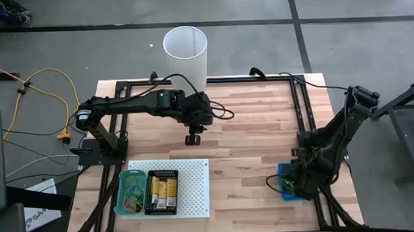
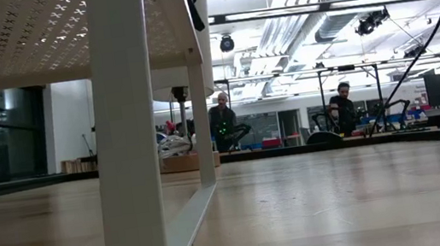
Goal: Pick & Place Office Desk Supplies
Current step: Put the blue bin on the shelf
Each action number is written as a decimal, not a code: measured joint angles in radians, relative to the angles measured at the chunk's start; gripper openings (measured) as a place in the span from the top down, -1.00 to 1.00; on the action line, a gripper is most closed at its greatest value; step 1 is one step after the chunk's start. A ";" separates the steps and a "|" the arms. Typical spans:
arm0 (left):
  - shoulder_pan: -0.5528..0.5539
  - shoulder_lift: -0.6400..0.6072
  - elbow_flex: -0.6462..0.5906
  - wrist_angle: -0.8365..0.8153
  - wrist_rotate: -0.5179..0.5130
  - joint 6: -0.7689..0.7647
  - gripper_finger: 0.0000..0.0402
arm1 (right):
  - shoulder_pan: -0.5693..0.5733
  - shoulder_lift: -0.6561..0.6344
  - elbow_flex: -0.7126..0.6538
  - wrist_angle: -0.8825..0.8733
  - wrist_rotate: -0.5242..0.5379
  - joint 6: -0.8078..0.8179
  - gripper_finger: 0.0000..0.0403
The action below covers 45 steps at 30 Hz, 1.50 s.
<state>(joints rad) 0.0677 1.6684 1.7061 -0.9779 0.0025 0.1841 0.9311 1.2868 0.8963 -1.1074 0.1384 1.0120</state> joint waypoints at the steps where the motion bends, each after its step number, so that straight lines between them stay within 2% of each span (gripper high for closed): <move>1: 0.000 0.000 0.000 0.000 0.000 0.000 0.61 | -0.013 -0.008 0.000 -0.010 0.005 -0.014 0.30; 10: 0.000 0.000 0.000 0.000 0.000 0.000 0.61 | -0.114 -0.151 -0.168 0.069 0.001 -0.075 0.30; 18: 0.000 0.000 0.000 0.000 0.000 0.000 0.61 | -0.174 -0.257 -0.231 0.075 0.001 -0.104 0.30; 32: 0.000 0.000 0.000 0.000 0.000 0.000 0.61 | -0.181 -0.269 -0.380 0.245 -0.040 -0.117 0.30; 45: 0.000 0.000 0.000 0.000 0.000 0.000 0.61 | -0.181 -0.268 -0.448 0.306 -0.071 -0.094 0.30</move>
<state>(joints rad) 0.0678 1.6684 1.7061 -0.9779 0.0027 0.1841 0.7502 1.0190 0.4483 -0.8013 0.0670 0.9183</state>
